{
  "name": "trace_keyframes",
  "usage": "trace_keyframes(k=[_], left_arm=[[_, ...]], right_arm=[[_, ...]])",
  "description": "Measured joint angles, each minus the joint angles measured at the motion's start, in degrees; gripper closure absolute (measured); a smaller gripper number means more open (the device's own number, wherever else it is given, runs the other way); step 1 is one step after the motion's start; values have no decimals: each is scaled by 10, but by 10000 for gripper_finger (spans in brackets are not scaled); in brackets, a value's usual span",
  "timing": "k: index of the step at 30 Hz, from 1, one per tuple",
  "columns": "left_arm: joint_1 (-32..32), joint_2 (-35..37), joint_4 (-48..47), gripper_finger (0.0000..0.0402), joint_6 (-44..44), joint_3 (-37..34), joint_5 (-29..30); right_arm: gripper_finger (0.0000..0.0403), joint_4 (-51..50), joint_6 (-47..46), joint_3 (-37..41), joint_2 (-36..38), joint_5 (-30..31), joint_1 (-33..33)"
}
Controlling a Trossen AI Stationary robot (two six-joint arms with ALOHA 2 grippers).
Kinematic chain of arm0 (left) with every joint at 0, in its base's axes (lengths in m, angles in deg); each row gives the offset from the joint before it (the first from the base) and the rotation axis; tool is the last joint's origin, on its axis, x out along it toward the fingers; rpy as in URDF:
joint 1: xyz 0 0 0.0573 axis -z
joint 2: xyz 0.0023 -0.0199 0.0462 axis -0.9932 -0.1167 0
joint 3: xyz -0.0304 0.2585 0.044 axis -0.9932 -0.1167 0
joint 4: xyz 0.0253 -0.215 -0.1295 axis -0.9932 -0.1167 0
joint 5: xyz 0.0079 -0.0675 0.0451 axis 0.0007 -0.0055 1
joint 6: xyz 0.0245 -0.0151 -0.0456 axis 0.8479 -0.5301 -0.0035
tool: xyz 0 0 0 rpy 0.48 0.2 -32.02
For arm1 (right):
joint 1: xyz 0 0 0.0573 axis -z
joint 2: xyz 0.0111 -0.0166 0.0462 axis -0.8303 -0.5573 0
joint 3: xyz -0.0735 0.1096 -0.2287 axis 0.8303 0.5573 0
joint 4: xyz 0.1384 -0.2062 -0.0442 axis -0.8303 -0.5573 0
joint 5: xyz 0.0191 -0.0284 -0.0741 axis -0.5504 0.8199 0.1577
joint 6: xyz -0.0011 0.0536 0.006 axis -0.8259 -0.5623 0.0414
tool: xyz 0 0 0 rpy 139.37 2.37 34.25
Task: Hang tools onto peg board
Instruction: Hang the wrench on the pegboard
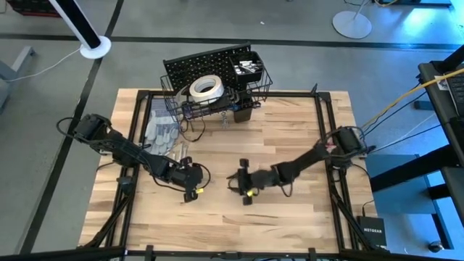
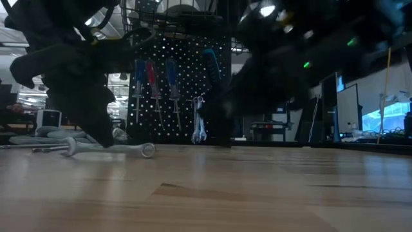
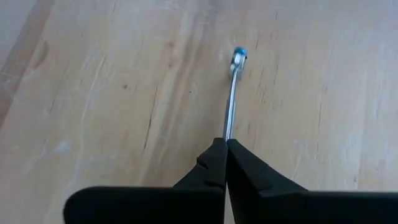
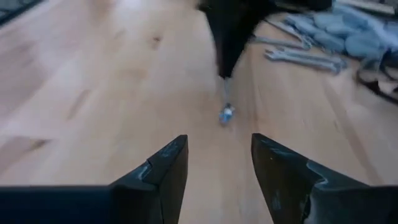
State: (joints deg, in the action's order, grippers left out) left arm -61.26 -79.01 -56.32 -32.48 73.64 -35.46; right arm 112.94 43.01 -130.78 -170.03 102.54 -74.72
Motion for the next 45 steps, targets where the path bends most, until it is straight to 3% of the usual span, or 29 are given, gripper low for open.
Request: trace_keyframes(k=[6, 14, 17, 22, 26, 36, 39, 42, 45], left_arm=[[-1, -1, 44, 400, 10, -10, 0], [0, -1, 49, 401, 12, -10, -2], [0, -1, 52, 401, 12, -10, -2], [0, -1, 53, 401, 5, -10, -2], [-1, -1, 55, 399, 1, -10, -3], [-3, -19, 50, 290, -17, -10, -23], [-4, -35, 51, 277, -12, -7, -19], [-4, -43, 46, 299, -2, -7, -15], [-4, -42, 44, 366, 1, -8, -3]], right_arm=[[221, 8, -46, -69, -80, -48, 44], [226, -131, -103, -208, -160, -82, 67], [257, -138, -99, -226, -172, -95, 67], [372, -155, -98, -228, -172, -78, 67], [372, -160, -87, -228, -171, -62, 66], [381, -161, -83, -226, -168, -56, 66], [381, -157, -83, -226, -168, -56, 66], [380, -155, -83, -225, -168, -55, 66], [358, -155, -86, -225, -167, -63, 66]])
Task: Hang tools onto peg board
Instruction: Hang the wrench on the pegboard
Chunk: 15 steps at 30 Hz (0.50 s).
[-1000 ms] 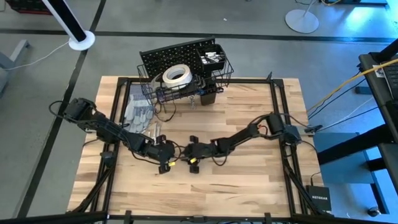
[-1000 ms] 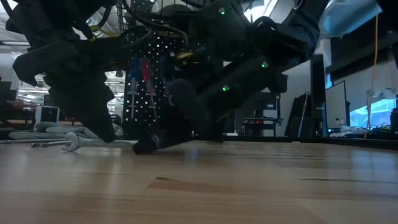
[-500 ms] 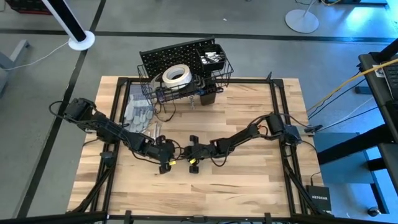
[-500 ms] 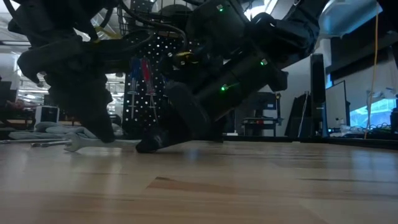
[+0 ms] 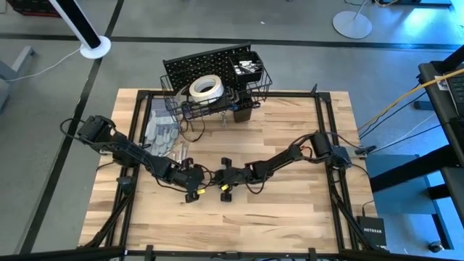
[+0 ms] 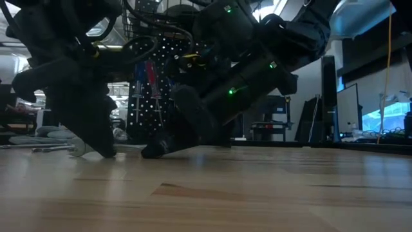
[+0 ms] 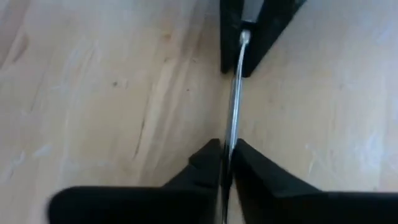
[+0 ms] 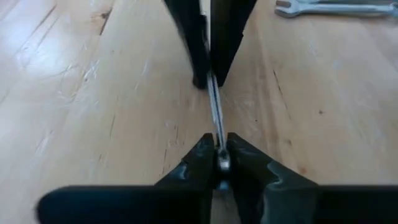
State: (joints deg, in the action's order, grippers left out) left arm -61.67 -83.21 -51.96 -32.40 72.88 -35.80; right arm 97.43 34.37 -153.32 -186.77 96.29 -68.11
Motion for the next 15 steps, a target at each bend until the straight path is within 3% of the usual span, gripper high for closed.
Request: trace_keyframes(k=[2, 8, 12, 15], left_arm=[[0, 3, 0, 387, 8, 0, 6], [0, 25, -13, 394, 11, 3, 30], [-9, 46, 24, 394, 26, 15, 81], [-34, 45, 65, 396, 42, 14, 89]], right_arm=[[336, -20, -3, 0, 10, -19, 1], [302, -181, -5, 9, 120, -39, -14], [299, -242, -9, 67, 226, 3, -56], [299, -229, -42, 143, 305, 53, -96]])
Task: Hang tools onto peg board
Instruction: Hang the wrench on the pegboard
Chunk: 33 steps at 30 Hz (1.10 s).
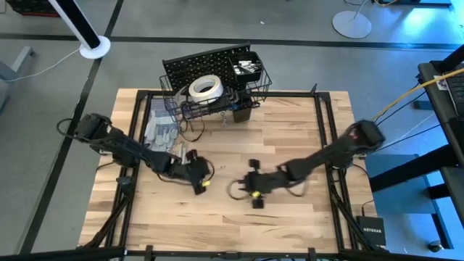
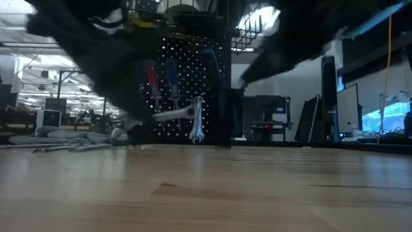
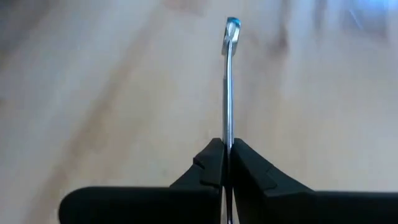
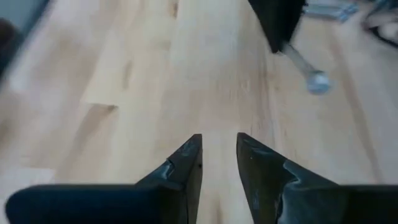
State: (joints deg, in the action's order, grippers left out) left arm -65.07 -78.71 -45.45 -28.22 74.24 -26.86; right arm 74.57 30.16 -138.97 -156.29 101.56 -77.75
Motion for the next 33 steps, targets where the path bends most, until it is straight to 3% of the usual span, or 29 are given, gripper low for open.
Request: trace_keyframes(k=[7, 10, 14, 21, 26, 33], left_arm=[[-90, 1, 134, 396, 35, 0, 40], [-132, -3, 167, 394, 37, 1, 43], [-171, -6, 171, 395, 29, 1, 43], [-200, -14, 184, 391, 15, 1, 45], [-206, -22, 202, 394, -19, -13, 97], [-209, -23, 248, 389, -31, -38, 108]], right_arm=[[297, 156, -176, 176, 105, 142, -97], [297, 235, -196, 217, 107, 206, -130], [297, 261, -196, 244, 98, 270, -149], [297, 263, -195, 249, 98, 276, -147], [297, 263, -195, 249, 98, 276, -147], [297, 266, -196, 249, 98, 276, -147]])
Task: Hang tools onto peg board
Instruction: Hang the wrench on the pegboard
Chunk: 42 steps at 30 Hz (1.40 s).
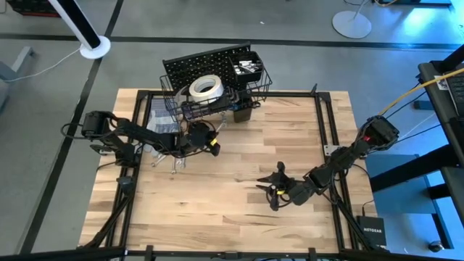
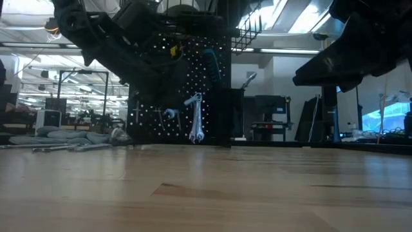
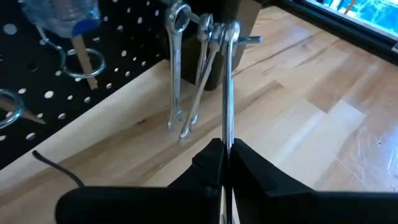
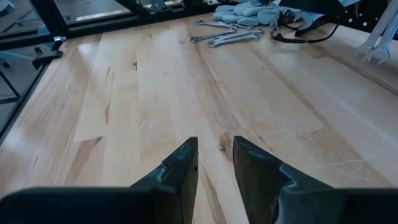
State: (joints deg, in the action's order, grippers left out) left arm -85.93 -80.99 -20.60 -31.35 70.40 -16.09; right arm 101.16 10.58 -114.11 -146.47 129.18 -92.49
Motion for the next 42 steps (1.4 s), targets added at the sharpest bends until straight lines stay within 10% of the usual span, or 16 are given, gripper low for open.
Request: trace_keyframes(k=[20, 29, 42], left_arm=[[-55, -56, 77, 357, 22, -14, 34], [-50, -50, 77, 278, 93, -15, -18], [49, 120, -260, 246, 57, -14, -123]], right_arm=[[297, 0, 0, 0, 0, 0, 0], [297, -5, 0, 0, 0, 0, 0], [297, -4, 0, 0, 0, -1, 0]])
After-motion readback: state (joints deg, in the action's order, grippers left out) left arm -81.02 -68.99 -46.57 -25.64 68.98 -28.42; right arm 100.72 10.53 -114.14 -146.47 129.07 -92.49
